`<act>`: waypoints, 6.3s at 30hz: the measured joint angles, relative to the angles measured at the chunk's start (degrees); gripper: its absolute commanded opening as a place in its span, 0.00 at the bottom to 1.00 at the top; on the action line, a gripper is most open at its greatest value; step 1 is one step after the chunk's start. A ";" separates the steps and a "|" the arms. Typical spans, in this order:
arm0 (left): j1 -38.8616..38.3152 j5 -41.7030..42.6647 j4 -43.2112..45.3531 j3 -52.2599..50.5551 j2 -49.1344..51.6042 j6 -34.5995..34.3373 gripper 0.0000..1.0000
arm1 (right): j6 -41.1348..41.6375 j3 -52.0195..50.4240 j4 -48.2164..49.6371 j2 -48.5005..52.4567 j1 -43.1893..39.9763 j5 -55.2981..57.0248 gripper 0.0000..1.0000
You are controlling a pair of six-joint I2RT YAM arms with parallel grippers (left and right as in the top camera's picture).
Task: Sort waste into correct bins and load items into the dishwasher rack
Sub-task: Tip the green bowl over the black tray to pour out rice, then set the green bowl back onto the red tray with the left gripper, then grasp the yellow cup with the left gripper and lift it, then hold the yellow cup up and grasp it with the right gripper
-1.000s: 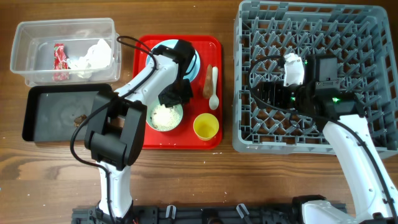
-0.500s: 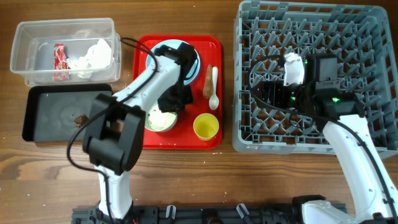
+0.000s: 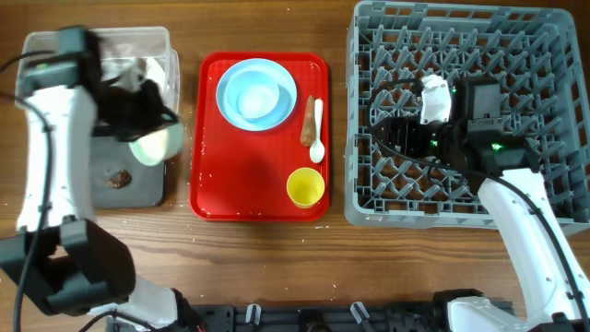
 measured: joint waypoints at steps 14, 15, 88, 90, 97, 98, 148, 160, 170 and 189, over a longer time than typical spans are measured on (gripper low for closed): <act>27.93 42.12 1.81 -3.45 16.22 13.55 0.04 | 1.03 0.00 0.68 0.00 0.00 0.00 1.00; 28.48 45.97 1.86 -3.45 17.51 13.70 0.04 | 1.03 0.00 0.68 0.02 0.00 0.00 1.00; -40.50 -31.82 8.87 -4.04 6.84 -9.86 0.04 | 3.17 0.00 0.61 0.11 0.00 0.00 1.00; -41.46 -33.53 9.66 -4.13 8.15 -11.13 0.04 | 3.17 0.00 0.61 0.11 0.00 0.00 1.00; -41.90 -35.63 14.60 -9.31 12.55 -14.14 0.21 | 3.17 0.00 0.44 0.11 0.00 0.00 1.00; -41.92 -35.65 15.15 -9.73 12.83 -14.73 0.35 | 3.17 0.00 0.42 0.11 0.00 0.00 1.00; -42.73 -7.45 17.31 -17.00 5.64 -12.83 0.04 | 4.28 0.00 0.85 0.13 0.00 -1.68 1.00; -17.84 45.64 19.37 -14.86 3.19 -6.14 0.04 | 8.44 -0.26 24.02 0.31 3.80 -31.39 1.00; -16.52 57.29 14.80 -14.84 3.13 -6.08 0.04 | 13.44 -0.33 43.06 1.29 9.55 -36.72 1.00; -16.52 57.75 13.16 -14.78 -3.10 -6.03 0.04 | 22.64 -0.33 67.65 12.28 11.52 -55.36 0.84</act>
